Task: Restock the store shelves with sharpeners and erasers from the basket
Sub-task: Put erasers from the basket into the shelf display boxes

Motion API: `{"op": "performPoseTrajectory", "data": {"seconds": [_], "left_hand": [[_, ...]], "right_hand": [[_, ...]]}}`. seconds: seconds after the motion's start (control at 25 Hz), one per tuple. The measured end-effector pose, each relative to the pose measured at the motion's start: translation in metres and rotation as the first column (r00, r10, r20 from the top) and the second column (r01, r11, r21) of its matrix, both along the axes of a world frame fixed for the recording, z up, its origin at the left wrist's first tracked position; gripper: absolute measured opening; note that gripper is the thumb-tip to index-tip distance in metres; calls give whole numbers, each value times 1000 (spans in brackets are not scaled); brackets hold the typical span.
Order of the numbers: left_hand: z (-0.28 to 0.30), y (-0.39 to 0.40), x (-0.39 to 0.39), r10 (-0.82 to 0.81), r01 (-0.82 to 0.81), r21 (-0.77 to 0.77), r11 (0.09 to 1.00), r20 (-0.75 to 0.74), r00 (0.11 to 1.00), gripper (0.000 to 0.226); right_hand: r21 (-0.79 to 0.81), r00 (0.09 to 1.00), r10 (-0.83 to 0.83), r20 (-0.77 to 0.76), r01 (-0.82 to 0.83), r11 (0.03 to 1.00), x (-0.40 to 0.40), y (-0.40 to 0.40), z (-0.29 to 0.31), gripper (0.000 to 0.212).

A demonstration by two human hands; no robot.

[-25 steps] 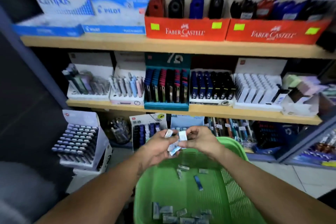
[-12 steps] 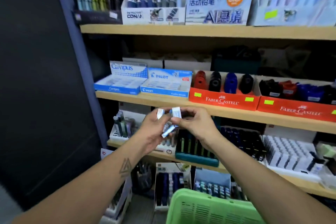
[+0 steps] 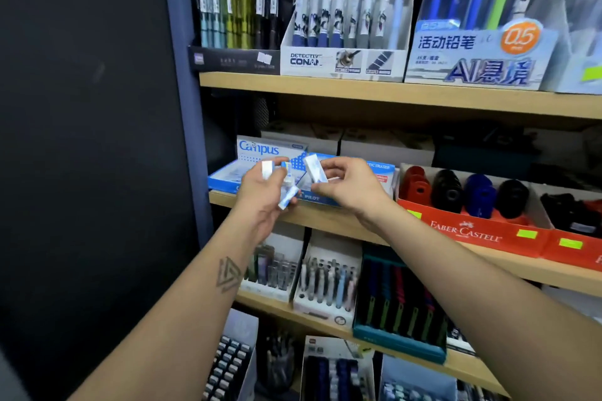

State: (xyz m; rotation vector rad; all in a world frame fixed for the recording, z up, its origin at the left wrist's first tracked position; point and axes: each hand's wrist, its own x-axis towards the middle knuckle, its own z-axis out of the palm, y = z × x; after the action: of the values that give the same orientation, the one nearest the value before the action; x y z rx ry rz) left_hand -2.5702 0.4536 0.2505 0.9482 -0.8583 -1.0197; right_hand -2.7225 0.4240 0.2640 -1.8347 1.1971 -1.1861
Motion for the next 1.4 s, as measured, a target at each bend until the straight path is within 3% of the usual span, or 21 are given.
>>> {"op": "performPoseTrajectory", "data": {"seconds": [0.16, 0.24, 0.32, 0.44, 0.56, 0.84, 0.96, 1.04, 1.12, 1.16, 1.4], "left_hand": [[9, -17, 39, 142, -141, 29, 990, -46, 989, 18], [9, -22, 55, 152, -151, 90, 984, -11, 988, 19], [7, -25, 69, 138, -141, 151, 979, 24, 990, 18], [7, -25, 83, 180, -182, 179, 967, 28, 983, 15], [6, -25, 91, 183, -187, 196, 963, 40, 982, 15], [-2, -27, 83, 138, -141, 212, 967, 29, 990, 17], [-2, -26, 77, 125, -124, 201, 972, 7, 992, 17], [0, -25, 74, 120, -115, 199, 973, -12, 993, 16], [1, -24, 74, 118, -110, 200, 974, -28, 993, 16], [1, -24, 74, 116, -108, 199, 974, -31, 993, 15], [-1, -24, 73, 112, -99, 216, 971, -48, 993, 16]], "right_hand": [[-78, 949, -185, -256, 171, 982, 23, -35, 8, 23], [-130, 905, -214, -367, 178, 975, 34, -49, 9, 29], [-151, 895, -208, -394, 160, 975, 41, -59, 10, 35], [-197, 865, -197, -461, 116, 973, 50, -68, 14, 13], [-129, 863, -91, -496, 31, 991, 59, -67, 20, 5], [-168, 791, -75, -608, -36, 985, 53, -54, 20, 17], [-97, 873, -59, -485, 13, 995, 55, -51, 18, 16], [159, 994, 11, -112, 7, 987, 59, -47, 20, 10], [420, 973, -7, 232, -94, 903, 61, -42, 24, 8], [479, 956, -20, 293, -129, 868, 61, -41, 25, 6], [514, 978, 5, 208, -114, 850, 58, -39, 31, 4]]}}
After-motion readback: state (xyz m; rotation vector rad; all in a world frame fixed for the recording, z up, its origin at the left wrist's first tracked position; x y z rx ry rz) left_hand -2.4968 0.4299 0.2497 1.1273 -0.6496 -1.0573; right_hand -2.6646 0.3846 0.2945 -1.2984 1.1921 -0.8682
